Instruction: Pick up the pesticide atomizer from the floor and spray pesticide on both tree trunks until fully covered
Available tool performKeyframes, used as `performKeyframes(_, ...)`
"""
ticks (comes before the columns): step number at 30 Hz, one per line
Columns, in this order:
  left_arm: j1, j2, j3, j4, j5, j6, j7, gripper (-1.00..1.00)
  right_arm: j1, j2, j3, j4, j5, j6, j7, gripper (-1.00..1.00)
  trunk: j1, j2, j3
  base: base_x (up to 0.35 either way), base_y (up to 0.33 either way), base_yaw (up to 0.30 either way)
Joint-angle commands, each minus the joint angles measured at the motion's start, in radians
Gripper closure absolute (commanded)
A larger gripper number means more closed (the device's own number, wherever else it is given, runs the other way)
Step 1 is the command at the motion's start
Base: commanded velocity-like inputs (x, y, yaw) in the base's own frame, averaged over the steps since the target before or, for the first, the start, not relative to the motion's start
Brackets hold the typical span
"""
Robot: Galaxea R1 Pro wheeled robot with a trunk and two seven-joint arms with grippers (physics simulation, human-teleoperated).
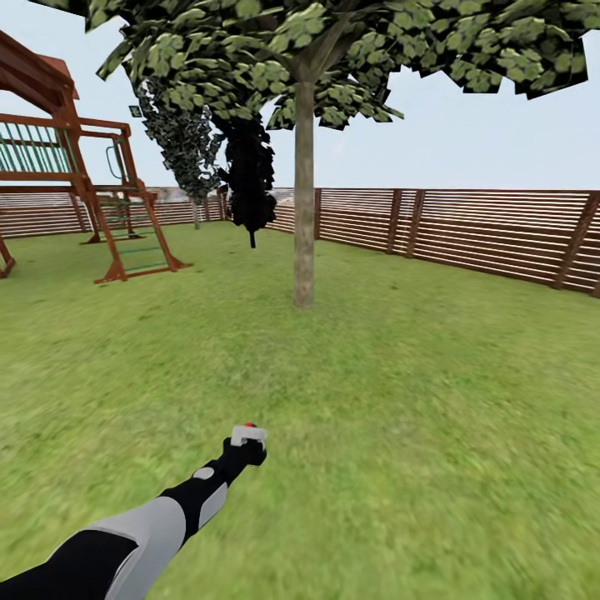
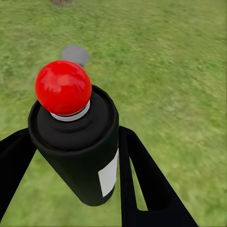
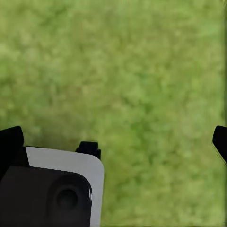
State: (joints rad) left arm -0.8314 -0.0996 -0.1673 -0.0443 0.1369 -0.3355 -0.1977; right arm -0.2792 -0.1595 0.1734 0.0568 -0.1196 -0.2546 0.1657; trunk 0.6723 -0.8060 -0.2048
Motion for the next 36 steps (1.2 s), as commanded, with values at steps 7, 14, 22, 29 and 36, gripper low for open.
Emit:
performKeyframes(7,0.0,0.0,0.0,0.0,-0.001,0.0,0.004,1.0,0.0,0.0,0.0,0.0,0.0,0.0,0.0,-1.0,0.0,0.0,0.0,0.35,-0.08,0.0)
performKeyframes(14,0.0,0.0,0.0,0.0,-0.001,0.0,0.004,1.0,0.0,0.0,0.0,0.0,0.0,0.0,0.0,-1.0,0.0,0.0,0.0,0.35,-0.079,0.0)
performKeyframes(22,0.0,0.0,0.0,0.0,-0.002,-0.001,0.004,1.0,0.0,0.0,0.0,0.0,0.0,0.0,0.0,-1.0,0.0,0.0,0.0,0.35,-0.079,0.0)
performKeyframes(29,0.0,0.0,0.0,0.0,-0.002,0.0,0.004,1.0,0.0,0.0,0.0,0.0,0.0,0.0,0.0,-1.0,0.0,0.0,0.0,0.35,-0.079,0.0)
performKeyframes(36,0.0,0.0,0.0,0.0,-0.002,0.0,0.004,1.0,0.0,0.0,-0.001,0.0,0.0,0.0,0.0,-1.0,0.0,0.0,0.0,0.35,-0.079,0.0)
